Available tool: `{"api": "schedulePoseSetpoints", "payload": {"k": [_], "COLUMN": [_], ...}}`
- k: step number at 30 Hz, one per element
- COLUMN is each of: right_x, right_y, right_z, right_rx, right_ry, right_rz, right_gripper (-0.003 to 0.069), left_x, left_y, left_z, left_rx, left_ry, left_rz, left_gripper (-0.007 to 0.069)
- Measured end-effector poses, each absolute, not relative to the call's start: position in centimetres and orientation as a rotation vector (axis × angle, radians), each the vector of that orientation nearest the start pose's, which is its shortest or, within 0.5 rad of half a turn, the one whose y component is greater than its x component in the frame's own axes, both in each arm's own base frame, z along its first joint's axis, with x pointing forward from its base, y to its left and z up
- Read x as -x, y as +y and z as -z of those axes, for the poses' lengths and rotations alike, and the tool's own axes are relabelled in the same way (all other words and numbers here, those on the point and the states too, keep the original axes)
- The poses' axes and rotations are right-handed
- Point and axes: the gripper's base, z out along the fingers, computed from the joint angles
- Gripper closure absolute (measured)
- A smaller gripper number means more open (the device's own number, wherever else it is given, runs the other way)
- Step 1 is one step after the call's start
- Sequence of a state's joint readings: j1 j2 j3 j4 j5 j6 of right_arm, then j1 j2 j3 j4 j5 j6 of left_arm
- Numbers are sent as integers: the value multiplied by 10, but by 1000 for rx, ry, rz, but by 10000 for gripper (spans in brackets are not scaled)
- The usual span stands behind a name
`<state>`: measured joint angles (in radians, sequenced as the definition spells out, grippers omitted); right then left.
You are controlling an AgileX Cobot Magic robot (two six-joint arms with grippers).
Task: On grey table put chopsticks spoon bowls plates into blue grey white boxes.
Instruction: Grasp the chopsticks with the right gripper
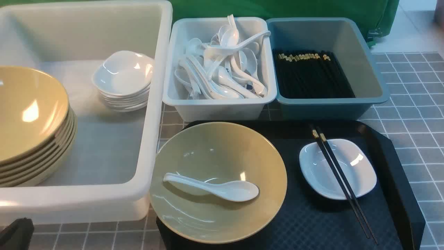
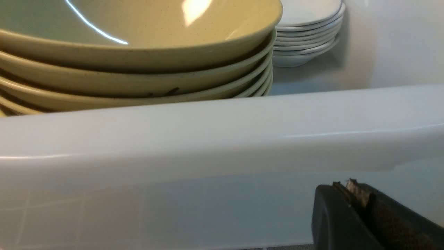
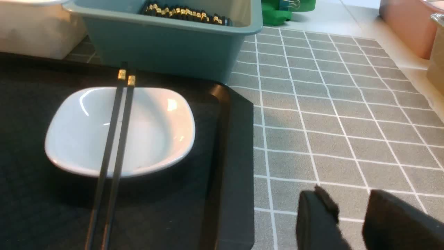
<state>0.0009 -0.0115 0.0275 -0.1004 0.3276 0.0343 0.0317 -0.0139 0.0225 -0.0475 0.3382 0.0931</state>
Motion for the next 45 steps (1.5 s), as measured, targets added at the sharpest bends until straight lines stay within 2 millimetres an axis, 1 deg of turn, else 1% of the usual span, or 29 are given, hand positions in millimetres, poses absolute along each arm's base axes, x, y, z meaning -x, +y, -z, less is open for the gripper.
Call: {"api": "schedulePoseSetpoints", "payload": {"k": [45], "right_x": [-54], "right_y": [-3], "right_z": [-175], "right_rx": [14], "right_ry": [1826], "right_rz": [56], "right_gripper": [420], "left_x": [-53], "left_y": [1], "left_z": [-176], "left_rx": [-38], "left_ry": [1828], "left_rz": [-59], "left_gripper": [640]}}
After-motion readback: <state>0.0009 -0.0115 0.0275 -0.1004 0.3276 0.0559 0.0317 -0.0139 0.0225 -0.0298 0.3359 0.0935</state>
